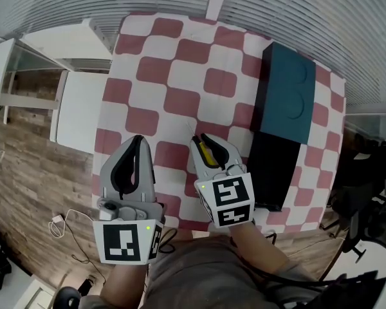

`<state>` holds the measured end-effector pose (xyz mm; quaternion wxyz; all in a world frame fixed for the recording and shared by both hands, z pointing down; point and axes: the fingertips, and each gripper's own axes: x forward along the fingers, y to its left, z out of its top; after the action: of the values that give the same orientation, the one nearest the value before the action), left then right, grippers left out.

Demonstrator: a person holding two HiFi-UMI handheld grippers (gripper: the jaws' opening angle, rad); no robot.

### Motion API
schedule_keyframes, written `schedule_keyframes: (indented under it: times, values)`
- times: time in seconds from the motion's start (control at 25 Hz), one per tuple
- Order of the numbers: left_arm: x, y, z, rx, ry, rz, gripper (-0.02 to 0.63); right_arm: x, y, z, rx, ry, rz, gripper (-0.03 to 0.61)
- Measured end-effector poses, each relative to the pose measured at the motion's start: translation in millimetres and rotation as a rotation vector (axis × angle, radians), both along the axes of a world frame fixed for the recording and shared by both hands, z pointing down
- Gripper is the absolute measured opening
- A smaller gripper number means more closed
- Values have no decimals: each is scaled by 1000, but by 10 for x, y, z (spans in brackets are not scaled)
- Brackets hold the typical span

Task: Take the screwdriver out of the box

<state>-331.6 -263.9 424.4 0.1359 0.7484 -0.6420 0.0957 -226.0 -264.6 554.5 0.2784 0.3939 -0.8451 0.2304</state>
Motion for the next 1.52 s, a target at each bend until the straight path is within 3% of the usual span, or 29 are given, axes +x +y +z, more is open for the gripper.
schedule_keyframes:
  times: [0.32,0.88,1.12,1.52]
  values:
    - [172,36,-229,45,-12,4,1,95,1,-376,65,-68,5,98]
    - [1191,419,-1266,233,-65,90,2,969,280,-2089,403,-239,46,29]
    - [1558,502,-1751,352,-114,128,1,1404,380,-2654,557,-253,72,23]
    - [1720,621,-2134,430,-132,106,1,1765,518,-3000,639,-240,93,21]
